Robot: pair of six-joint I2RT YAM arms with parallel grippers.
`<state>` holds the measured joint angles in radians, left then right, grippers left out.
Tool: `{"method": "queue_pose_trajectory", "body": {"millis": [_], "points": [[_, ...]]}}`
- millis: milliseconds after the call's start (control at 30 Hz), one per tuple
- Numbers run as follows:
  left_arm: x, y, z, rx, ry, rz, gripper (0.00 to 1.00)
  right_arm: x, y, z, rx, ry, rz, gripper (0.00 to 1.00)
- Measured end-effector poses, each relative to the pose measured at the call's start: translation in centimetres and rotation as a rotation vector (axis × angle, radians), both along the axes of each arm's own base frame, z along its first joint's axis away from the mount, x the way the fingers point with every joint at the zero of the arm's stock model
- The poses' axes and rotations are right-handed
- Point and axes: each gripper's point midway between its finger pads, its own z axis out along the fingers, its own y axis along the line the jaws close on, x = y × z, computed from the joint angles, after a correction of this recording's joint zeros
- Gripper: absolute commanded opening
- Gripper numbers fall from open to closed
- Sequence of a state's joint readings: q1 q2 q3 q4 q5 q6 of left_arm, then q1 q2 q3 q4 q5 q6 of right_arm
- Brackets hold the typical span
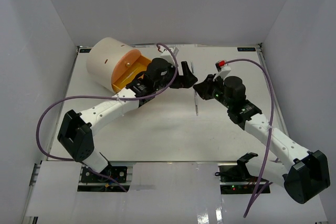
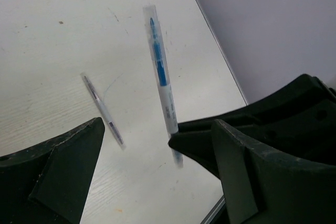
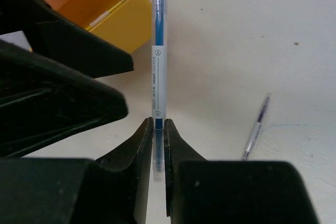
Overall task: Sort the stationery into containers
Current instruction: Pick up the pen from the center of the board, then place the pen in the drawer.
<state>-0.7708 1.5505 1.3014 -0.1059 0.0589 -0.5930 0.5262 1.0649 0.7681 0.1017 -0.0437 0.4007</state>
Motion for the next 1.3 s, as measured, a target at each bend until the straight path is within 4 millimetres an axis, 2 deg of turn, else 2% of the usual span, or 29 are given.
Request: {"method": "queue_pose_trajectory", "body": {"millis": [100,233,267,300,333,467,500,600,700,767,800,867,900,933,967,1000,1067,1200,1300], "points": [[0.6,-0.6,-0.2,-0.022,-0.002,0.017,0.83,-0.5,0.8,0.4,0.041,-0.008,0.044,0.13],[1.3,-1.1,0.6,-0.062,-0.020,0.032,0.67,-1.2,1.5,0.3,0.076,-0.007,0.086,0.14],[1.5,-1.3,0.8,-0.072,-0.027,0.033,0.58,-1.3,1.7,0.3,0.080,-0.005,0.094,0.14],[1.6,-1.4,1.1,-0.082,-0.031,0.036,0.53,-1.4,1.8,0.4,0.085,-0.004,0.101,0.14],[1.7,-1.5,1.3,-0.089,-0.036,0.037,0.42,-1.4,1.9,0.6,0.095,-0.009,0.108,0.14],[1.9,-1.6,1.8,-0.105,-0.050,0.040,0.25,-1.4,2.2,1.2,0.116,-0.025,0.117,0.15],[2.0,-1.6,1.8,-0.105,-0.051,0.043,0.16,-1.4,2.2,1.3,0.119,-0.028,0.118,0.16],[2.0,-1.7,2.0,-0.107,-0.058,0.039,0.04,-1.4,2.3,1.3,0.124,-0.029,0.121,0.20],[2.0,-1.7,2.0,-0.100,-0.066,0.036,0.00,-1.5,2.4,1.2,0.127,-0.029,0.128,0.40],[2.1,-1.6,2.0,-0.089,-0.081,0.036,0.00,-1.6,2.4,1.2,0.126,-0.029,0.131,0.48],[2.3,-1.4,1.9,-0.076,-0.094,0.045,0.00,-1.6,2.3,1.2,0.122,-0.032,0.130,0.62],[2.5,-1.0,1.8,-0.051,-0.111,0.057,0.00,-1.5,2.2,1.0,0.110,-0.035,0.126,0.77],[2.7,-0.5,1.7,-0.030,-0.123,0.070,0.00,-1.4,2.1,0.8,0.102,-0.030,0.116,0.90],[2.9,-0.1,1.7,-0.007,-0.137,0.082,0.00,-1.4,1.9,0.5,0.091,-0.025,0.108,0.95],[3.1,0.6,1.6,0.022,-0.152,0.095,0.00,-1.3,1.6,0.1,0.073,-0.021,0.097,0.98],[3.3,1.4,1.6,0.063,-0.171,0.111,0.00,-1.1,1.4,-0.2,0.055,-0.018,0.085,0.93],[3.8,3.4,1.7,0.157,-0.206,0.147,0.00,-0.9,0.7,-1.3,0.004,0.004,0.056,0.90],[5.3,7.8,3.9,0.342,-0.309,0.225,0.02,0.3,-0.4,-3.7,-0.107,0.074,-0.007,0.90],[6.3,11.3,5.8,0.482,-0.371,0.269,0.02,1.2,-1.0,-6.3,-0.196,0.148,-0.044,0.90]]}}
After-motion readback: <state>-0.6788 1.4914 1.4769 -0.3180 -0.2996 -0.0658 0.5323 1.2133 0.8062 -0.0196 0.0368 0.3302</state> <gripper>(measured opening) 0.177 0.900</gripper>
